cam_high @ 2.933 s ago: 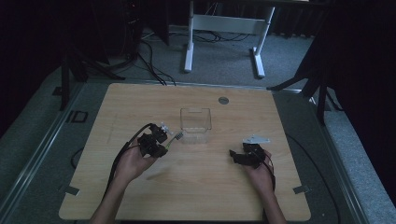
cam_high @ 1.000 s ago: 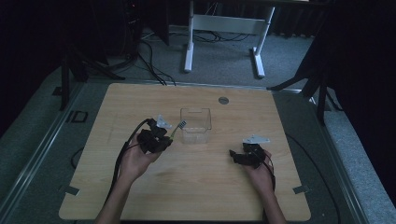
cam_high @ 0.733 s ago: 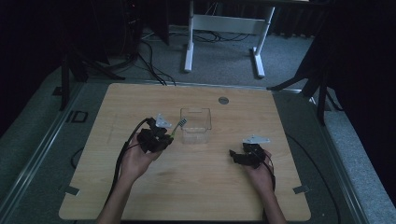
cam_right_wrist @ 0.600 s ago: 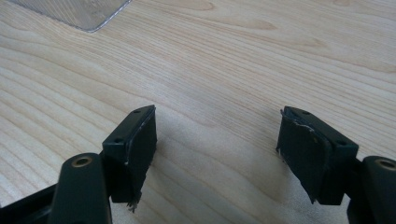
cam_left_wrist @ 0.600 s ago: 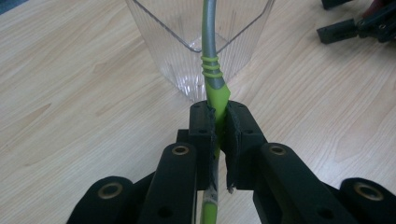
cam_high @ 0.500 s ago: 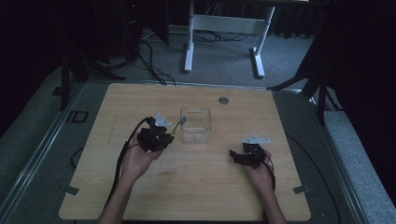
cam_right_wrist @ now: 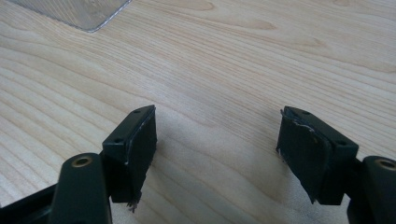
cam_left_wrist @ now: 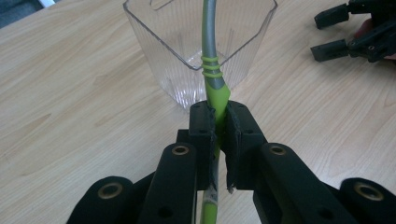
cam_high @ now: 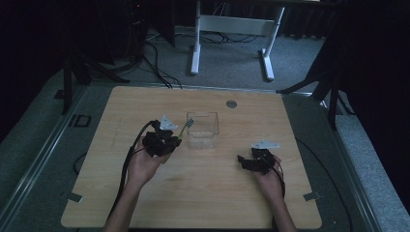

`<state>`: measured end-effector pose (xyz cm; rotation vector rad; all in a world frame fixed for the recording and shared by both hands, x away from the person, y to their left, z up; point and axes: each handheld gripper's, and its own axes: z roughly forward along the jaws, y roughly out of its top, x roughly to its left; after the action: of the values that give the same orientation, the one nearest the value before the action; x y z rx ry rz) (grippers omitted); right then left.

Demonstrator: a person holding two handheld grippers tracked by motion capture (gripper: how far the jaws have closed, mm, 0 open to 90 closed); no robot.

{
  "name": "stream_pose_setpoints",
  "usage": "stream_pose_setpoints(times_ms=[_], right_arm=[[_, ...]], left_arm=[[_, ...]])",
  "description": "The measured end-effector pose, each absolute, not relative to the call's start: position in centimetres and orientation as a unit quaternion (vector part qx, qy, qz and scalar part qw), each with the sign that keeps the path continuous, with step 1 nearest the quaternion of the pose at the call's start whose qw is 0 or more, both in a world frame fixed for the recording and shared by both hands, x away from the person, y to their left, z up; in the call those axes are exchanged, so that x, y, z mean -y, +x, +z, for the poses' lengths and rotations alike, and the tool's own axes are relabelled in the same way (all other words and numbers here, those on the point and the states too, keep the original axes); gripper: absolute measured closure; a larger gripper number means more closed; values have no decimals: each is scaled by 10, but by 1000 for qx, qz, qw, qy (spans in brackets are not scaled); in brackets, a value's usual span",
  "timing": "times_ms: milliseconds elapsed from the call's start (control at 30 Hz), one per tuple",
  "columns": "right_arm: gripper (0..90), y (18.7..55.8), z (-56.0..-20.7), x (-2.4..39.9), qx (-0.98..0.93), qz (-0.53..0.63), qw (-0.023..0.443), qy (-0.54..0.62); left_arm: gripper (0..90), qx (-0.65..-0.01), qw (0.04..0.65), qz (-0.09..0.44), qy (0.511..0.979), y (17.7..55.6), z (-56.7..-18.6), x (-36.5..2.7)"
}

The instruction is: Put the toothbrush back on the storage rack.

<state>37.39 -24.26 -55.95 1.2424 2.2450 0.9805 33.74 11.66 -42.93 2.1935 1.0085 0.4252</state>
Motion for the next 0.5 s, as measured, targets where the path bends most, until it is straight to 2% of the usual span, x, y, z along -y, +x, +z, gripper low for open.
stream_pose_setpoints(times_ms=[500], right_arm=[[283, 374, -559, 243, -802, 350, 196, 444]], left_arm=[[820, -381, 356, 172, 836, 336, -425, -113]])
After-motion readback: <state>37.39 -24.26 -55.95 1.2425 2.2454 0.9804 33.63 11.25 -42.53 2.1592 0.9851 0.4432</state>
